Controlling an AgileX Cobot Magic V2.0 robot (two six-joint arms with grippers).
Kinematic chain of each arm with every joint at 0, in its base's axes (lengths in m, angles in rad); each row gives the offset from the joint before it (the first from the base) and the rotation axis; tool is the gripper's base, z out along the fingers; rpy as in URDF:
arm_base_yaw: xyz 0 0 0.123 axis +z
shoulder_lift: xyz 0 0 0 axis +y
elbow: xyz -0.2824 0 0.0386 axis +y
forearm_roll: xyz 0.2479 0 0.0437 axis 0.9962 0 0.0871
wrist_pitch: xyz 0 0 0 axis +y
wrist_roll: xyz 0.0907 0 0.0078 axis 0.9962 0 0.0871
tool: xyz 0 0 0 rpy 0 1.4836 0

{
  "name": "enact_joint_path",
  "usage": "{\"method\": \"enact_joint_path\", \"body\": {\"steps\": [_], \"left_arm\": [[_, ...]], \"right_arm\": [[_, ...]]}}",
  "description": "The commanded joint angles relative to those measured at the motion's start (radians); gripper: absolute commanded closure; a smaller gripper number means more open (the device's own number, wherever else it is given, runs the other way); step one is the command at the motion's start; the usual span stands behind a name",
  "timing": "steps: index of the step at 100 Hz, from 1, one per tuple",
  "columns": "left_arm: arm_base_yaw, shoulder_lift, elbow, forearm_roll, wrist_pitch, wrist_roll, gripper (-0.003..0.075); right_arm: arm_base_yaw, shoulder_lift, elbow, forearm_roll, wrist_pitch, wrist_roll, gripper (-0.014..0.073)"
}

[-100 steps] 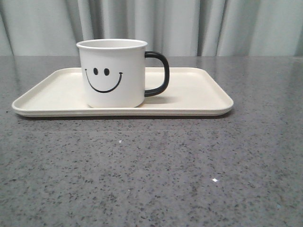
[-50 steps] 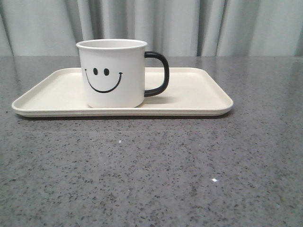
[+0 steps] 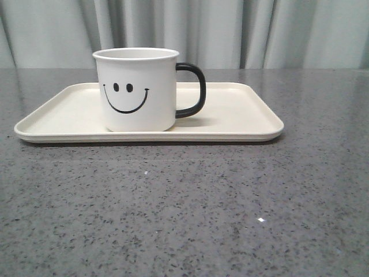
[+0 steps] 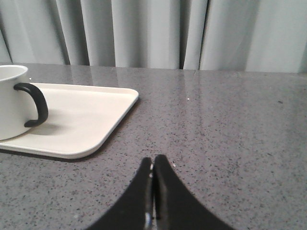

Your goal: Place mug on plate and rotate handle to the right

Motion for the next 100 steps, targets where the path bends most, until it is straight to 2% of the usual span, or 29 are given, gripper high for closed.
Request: {"method": "enact_joint_path", "body": {"steps": [1, 22, 76, 86, 100], "left_arm": [[0.002, -0.029, 0.008, -0.004, -0.075, -0.01, 0.074], [0.002, -0.029, 0.008, -0.004, -0.075, -0.01, 0.074], [0.002, -0.029, 0.008, -0.004, -0.075, -0.01, 0.074], [0.002, -0.029, 0.008, -0.004, -0.075, -0.01, 0.074], [0.002, -0.029, 0.008, -0.004, -0.075, -0.01, 0.074]], "right_arm": [[-0.001, -0.017, -0.006, 0.017, -0.101, 0.0, 0.0704], [-0.001, -0.017, 0.062, 0.024, -0.163, 0.0, 0.0704], [-0.002, -0.017, 0.066, 0.015, -0.15, -0.011, 0.0704], [-0.002, -0.017, 0.066, -0.052, -0.145, 0.037, 0.0704], [-0.002, -0.017, 0.066, -0.238, -0.144, 0.227, 0.0704]]}}
